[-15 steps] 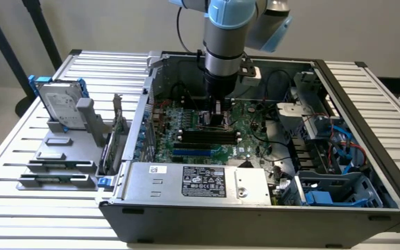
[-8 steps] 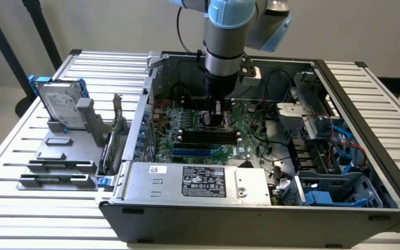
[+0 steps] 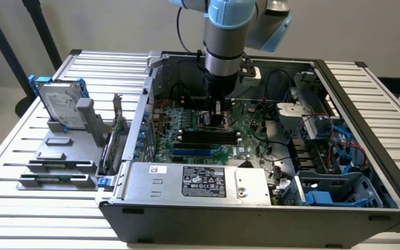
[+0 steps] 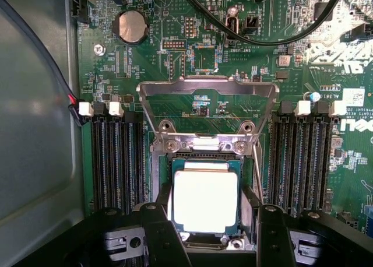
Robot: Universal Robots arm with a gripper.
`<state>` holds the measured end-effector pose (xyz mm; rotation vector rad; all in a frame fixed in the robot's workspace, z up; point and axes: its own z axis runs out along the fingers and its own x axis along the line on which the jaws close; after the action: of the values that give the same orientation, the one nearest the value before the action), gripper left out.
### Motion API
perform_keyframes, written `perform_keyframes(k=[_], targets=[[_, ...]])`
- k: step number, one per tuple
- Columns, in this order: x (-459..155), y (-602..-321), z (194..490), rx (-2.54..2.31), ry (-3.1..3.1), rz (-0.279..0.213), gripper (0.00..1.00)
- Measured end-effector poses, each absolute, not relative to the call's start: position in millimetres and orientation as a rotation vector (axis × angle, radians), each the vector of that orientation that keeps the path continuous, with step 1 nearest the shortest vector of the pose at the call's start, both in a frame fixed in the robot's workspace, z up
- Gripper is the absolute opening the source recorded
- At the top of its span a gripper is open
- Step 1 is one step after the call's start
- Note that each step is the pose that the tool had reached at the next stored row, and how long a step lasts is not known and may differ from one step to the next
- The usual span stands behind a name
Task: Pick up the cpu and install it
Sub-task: 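Place the cpu into insertion slot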
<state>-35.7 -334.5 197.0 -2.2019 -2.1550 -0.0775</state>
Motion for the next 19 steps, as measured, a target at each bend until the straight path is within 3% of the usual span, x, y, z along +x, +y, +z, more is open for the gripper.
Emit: perform_keyframes(k=[19], targets=[[-35.6, -334.2, 195.6, -2.201, -2.155, -0.080, 0.56]])
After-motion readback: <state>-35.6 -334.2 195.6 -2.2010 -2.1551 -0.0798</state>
